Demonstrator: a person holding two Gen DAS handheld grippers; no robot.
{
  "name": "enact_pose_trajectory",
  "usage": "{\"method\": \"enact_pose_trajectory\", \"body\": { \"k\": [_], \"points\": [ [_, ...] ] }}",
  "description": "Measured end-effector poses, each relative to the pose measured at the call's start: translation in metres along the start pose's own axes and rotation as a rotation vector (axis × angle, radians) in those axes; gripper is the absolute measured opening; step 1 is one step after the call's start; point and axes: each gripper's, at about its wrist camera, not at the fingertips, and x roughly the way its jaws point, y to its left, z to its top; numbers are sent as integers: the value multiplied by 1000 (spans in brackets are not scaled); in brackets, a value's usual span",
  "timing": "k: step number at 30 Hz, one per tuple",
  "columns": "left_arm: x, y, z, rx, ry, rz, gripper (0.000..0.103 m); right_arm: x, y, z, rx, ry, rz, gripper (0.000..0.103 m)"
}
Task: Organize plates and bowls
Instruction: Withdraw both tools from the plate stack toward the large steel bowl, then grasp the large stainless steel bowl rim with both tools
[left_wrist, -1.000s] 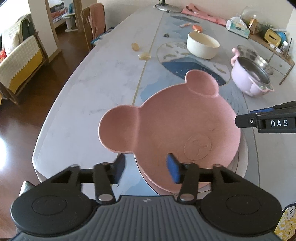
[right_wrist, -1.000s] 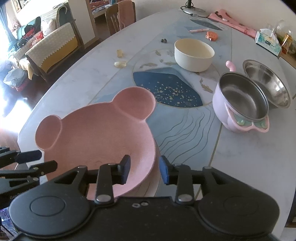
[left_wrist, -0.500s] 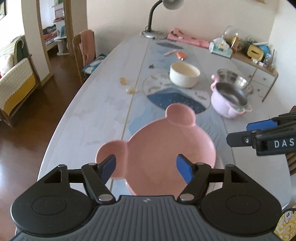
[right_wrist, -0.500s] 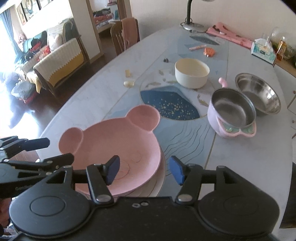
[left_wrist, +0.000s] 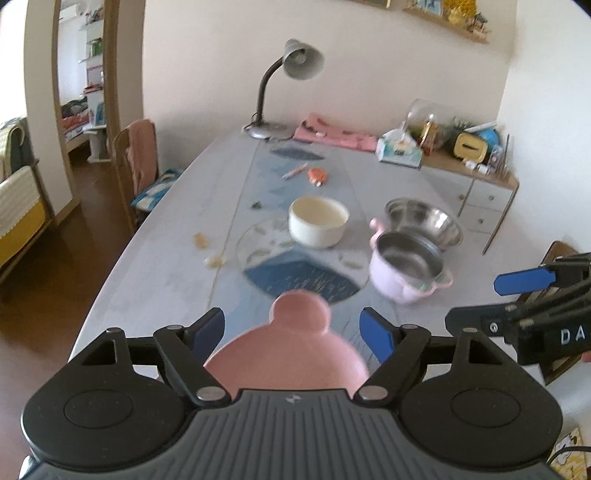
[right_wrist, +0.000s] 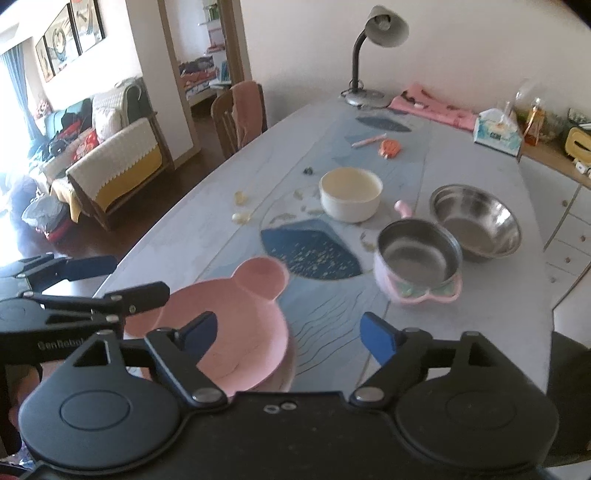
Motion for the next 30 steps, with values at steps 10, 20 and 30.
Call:
{"method": "enact_pose_trajectory", "body": {
  "k": [10,20,30],
  "points": [
    [46,-61,51,69,-17,-40,85,-6,-73,20,-2,-39,-60,97],
    [118,-123,109,116,-32,-91,94,11,-167,46,17,-73,-144,102],
    [218,-172,159,141,57,-105,94,50,-260,78,84,-65,-240,103]
  ]
}}
